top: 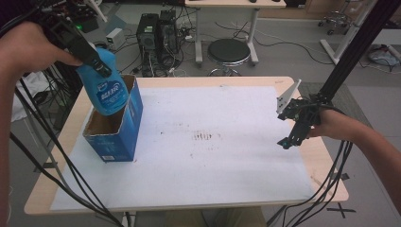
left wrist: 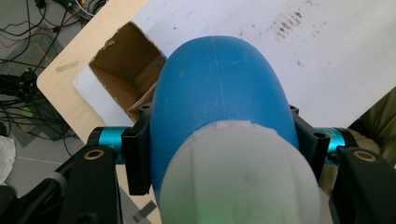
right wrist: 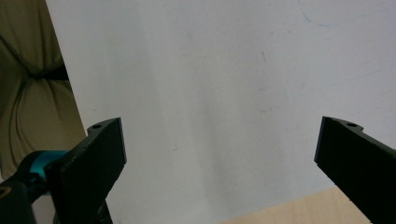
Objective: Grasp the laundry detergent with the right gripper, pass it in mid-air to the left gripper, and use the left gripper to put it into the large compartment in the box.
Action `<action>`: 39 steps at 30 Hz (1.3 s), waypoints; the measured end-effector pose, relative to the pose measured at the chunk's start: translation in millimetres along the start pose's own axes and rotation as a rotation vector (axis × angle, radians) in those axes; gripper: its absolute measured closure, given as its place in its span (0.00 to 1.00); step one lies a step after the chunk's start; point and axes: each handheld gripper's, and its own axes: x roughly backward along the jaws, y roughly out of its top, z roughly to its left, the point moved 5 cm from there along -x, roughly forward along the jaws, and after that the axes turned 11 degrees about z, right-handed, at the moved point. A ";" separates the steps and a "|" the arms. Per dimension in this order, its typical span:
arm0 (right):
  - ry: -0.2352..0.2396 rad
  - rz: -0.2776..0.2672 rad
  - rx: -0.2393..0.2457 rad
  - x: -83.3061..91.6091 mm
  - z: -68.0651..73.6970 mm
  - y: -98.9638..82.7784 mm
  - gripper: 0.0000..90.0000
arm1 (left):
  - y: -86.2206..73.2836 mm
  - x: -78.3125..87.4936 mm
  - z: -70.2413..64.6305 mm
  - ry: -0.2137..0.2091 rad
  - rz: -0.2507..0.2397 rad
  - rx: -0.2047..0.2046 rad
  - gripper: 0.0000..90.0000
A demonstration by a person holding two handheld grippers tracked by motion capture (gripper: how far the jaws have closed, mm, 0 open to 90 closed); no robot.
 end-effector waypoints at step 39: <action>0.009 -0.007 -0.053 -8.2 -1.2 -1.7 0.01 | -29.0 -160.8 34.2 -0.037 0.124 -0.116 0.42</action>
